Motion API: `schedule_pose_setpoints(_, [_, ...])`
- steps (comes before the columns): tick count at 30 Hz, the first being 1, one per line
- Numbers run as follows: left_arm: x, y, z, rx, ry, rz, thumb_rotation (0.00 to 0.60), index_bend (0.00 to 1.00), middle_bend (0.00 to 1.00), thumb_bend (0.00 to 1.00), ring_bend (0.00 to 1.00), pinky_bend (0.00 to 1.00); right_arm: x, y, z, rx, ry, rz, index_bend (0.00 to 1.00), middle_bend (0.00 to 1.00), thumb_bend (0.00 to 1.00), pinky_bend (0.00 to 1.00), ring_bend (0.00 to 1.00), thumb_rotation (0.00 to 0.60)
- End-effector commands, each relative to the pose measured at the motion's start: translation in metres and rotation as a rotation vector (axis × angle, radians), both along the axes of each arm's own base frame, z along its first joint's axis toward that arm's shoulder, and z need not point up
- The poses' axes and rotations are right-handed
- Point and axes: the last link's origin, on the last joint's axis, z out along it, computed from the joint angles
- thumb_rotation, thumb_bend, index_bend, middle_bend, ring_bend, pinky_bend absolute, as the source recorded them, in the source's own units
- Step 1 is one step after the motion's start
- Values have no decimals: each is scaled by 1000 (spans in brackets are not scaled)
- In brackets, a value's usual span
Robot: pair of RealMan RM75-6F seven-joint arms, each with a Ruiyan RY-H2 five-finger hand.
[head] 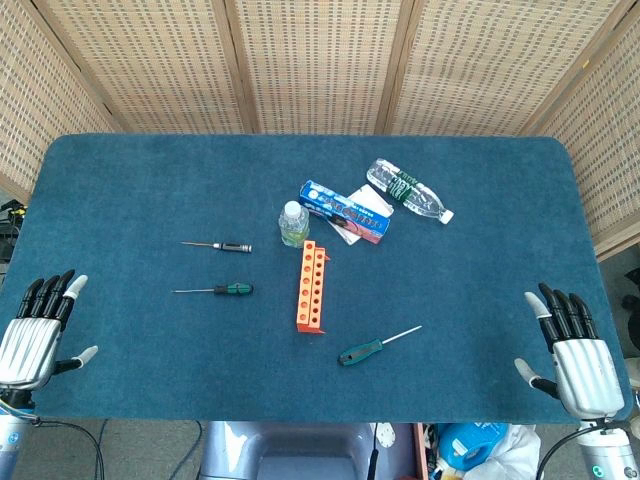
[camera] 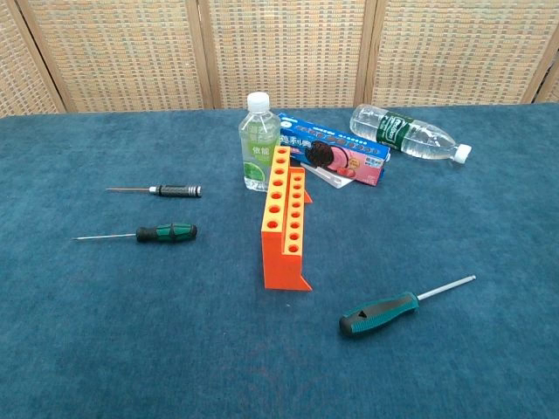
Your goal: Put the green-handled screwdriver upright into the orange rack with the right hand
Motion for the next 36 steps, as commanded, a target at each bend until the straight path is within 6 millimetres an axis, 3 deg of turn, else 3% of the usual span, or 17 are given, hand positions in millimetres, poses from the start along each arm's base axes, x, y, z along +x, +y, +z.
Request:
schedule_pose_setpoints(1, [0,0,0,2,-1,2,600,0,0,0,0,0,0,0,-2,7,4,-1,11,0,180,0,0,600])
schedule_pose_setpoints(36, [2,-2,0,-7,5,4,600,0,0,0,0,0,5,3,-2,34,-29,15,11,0,186,0,0,600])
